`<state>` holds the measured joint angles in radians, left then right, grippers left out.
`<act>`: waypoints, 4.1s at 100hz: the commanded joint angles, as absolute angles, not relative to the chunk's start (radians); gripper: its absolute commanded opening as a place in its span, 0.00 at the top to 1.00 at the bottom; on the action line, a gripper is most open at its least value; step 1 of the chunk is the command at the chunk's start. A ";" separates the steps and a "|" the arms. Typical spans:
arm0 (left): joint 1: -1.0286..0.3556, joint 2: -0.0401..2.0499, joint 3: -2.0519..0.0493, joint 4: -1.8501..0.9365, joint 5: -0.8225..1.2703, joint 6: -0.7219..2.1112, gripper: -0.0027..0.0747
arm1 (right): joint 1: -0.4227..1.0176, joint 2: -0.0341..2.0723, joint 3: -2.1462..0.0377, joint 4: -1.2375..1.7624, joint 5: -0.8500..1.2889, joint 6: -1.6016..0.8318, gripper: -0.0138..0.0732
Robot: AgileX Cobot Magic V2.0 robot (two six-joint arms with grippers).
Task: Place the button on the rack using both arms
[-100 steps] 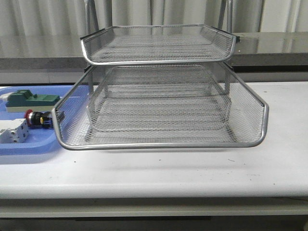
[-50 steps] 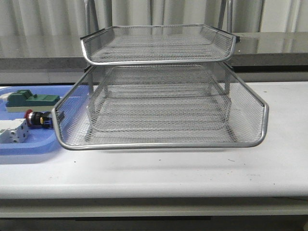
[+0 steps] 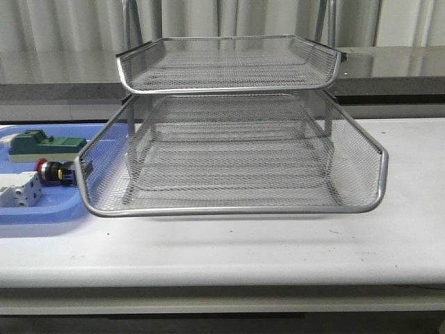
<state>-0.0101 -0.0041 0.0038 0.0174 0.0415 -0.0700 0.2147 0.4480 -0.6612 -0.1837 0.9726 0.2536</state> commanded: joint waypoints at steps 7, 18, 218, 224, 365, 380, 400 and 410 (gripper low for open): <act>-0.016 -0.036 0.038 0.008 -0.078 -0.079 0.99 | 0.212 0.455 -0.696 -0.210 0.915 0.251 0.97; -0.016 -0.036 0.021 -0.071 -0.097 -0.079 0.99 | 0.212 0.455 -0.696 -0.210 0.915 0.251 0.97; -0.016 1.497 -1.260 -0.027 0.548 -0.019 0.13 | 0.212 0.456 -0.696 -0.210 0.921 0.251 0.97; -0.016 1.497 -1.260 -0.034 0.548 -0.019 0.14 | 0.212 0.456 -0.696 -0.210 0.922 0.251 0.97; -0.098 2.055 -1.785 -0.174 0.994 1.051 0.16 | 0.212 0.456 -0.696 -0.210 0.929 0.251 0.97; -0.098 2.082 -1.785 -0.174 0.991 1.080 0.16 | 0.212 0.456 -0.696 -0.210 0.929 0.251 0.97; -0.098 2.095 -1.785 -0.174 0.950 1.094 0.16 | 0.212 0.456 -0.696 -0.210 0.929 0.251 0.97; -0.098 2.108 -1.785 -0.174 0.948 1.108 0.16 | 0.212 0.456 -0.696 -0.210 0.930 0.251 0.97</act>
